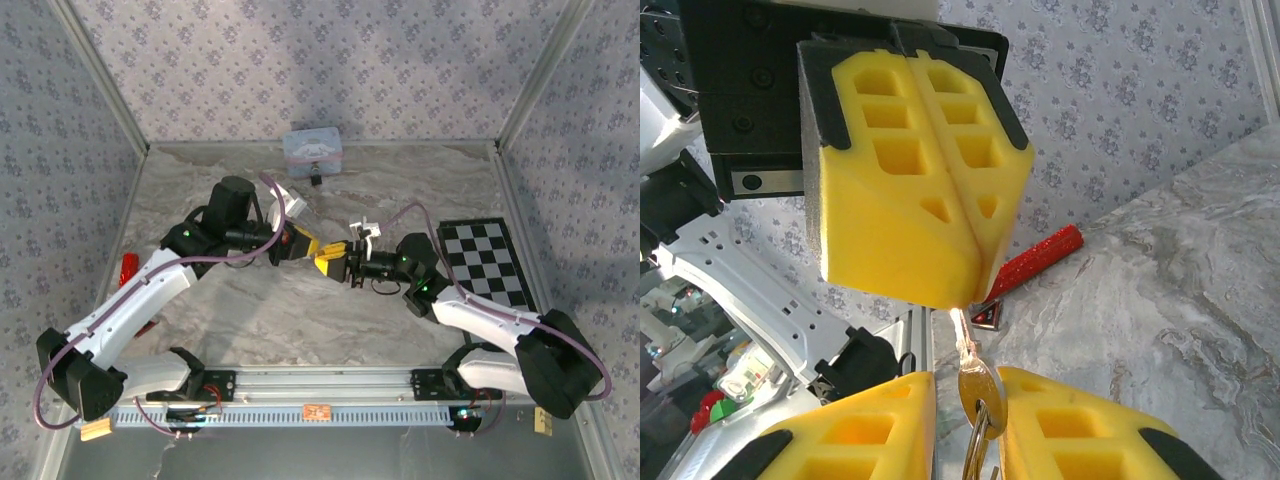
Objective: Unlock the padlock with the key
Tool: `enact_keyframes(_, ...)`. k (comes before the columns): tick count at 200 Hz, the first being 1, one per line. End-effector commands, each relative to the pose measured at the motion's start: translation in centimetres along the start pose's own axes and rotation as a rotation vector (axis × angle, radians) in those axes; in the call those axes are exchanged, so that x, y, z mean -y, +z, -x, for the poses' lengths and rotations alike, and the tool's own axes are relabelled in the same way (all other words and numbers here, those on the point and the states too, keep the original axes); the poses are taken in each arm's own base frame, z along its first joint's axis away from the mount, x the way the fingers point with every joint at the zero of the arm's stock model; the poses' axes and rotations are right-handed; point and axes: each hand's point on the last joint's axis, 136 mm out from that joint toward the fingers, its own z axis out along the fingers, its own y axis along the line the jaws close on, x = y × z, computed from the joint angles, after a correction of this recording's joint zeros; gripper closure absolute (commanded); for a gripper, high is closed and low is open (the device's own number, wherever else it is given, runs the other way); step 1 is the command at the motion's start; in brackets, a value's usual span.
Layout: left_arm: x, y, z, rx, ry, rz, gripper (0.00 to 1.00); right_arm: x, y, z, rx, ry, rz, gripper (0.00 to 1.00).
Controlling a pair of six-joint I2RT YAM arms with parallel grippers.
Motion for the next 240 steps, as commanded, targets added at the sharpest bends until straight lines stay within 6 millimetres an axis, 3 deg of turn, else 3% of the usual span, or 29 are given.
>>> enact_keyframes(1,0.5,-0.5,0.7,0.032,0.014,-0.024,1.0,-0.9,0.2,1.6,0.043,-0.031,0.021,0.76)
enact_keyframes(41,0.2,-0.6,0.6,0.032,0.011,-0.013,1.0,-0.6,-0.1,2.1,0.064,-0.008,0.014,0.74)
enact_keyframes(65,0.0,-0.6,0.5,0.031,0.005,-0.006,1.0,-1.1,0.1,2.1,0.057,-0.009,0.039,0.64)
enact_keyframes(126,0.2,-0.6,0.5,0.032,0.006,-0.022,1.0,-1.3,0.1,2.0,0.049,-0.014,0.052,0.77)
enact_keyframes(240,-0.1,-0.4,0.2,0.025,0.006,-0.013,1.0,-1.9,-0.1,2.7,0.069,-0.017,0.072,0.9)
